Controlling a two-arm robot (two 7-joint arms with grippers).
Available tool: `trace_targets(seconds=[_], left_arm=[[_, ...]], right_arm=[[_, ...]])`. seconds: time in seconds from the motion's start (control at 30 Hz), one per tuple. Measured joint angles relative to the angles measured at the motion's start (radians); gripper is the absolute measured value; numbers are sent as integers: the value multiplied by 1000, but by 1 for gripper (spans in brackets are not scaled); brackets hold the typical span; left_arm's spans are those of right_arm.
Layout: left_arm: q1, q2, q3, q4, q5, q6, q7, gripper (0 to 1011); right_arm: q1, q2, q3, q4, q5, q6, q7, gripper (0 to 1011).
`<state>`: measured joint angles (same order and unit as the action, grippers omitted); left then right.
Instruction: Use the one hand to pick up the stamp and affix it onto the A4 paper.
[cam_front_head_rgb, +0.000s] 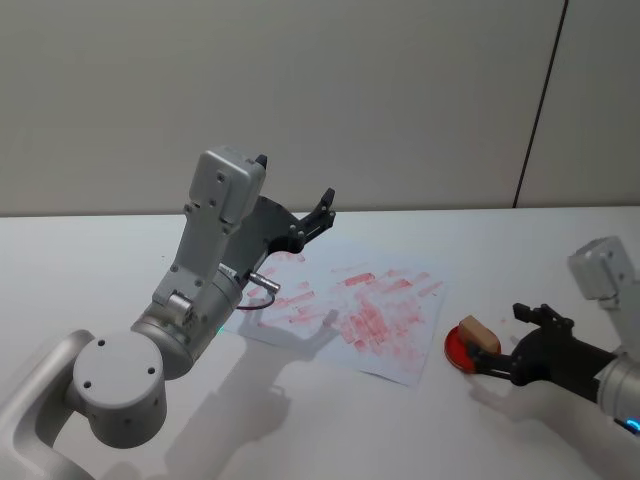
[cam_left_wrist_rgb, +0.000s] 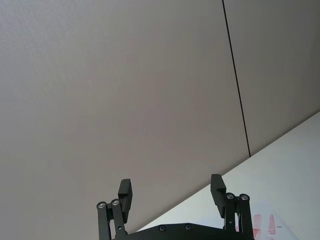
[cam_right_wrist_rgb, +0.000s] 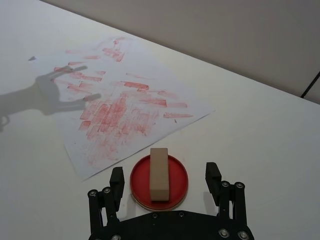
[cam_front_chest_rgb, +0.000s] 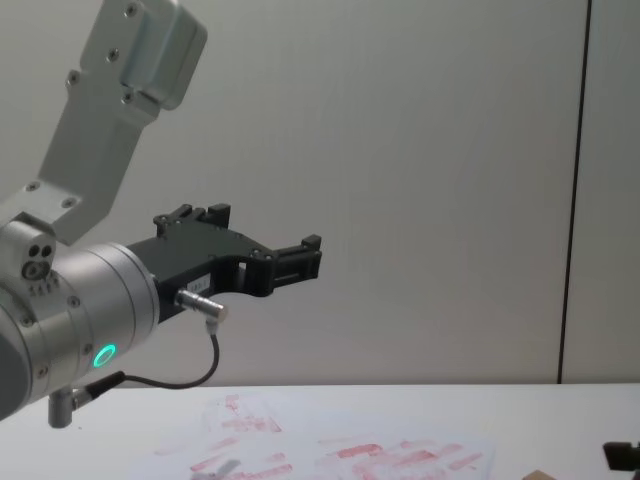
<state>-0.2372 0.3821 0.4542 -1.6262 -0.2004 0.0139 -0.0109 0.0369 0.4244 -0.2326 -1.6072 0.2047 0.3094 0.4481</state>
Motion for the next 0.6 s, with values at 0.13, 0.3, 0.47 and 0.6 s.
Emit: trace_targets(seconds=[0.13, 0.3, 0.47, 0.6], left_arm=[[0, 0, 0, 0, 0, 0, 0, 1001], [0, 0, 0, 0, 0, 0, 0, 1001], [0, 0, 0, 0, 0, 0, 0, 1001], [0, 0, 0, 0, 0, 0, 0, 1001]], right_arm=[[18, -19, -14, 21, -27, -4, -2, 1001], [43, -44, -32, 51, -58, -11, -6, 1001], [60, -62, -46, 76, -79, -12, -7, 1001], [73, -76, -56, 95, -95, -10, -9, 1001]])
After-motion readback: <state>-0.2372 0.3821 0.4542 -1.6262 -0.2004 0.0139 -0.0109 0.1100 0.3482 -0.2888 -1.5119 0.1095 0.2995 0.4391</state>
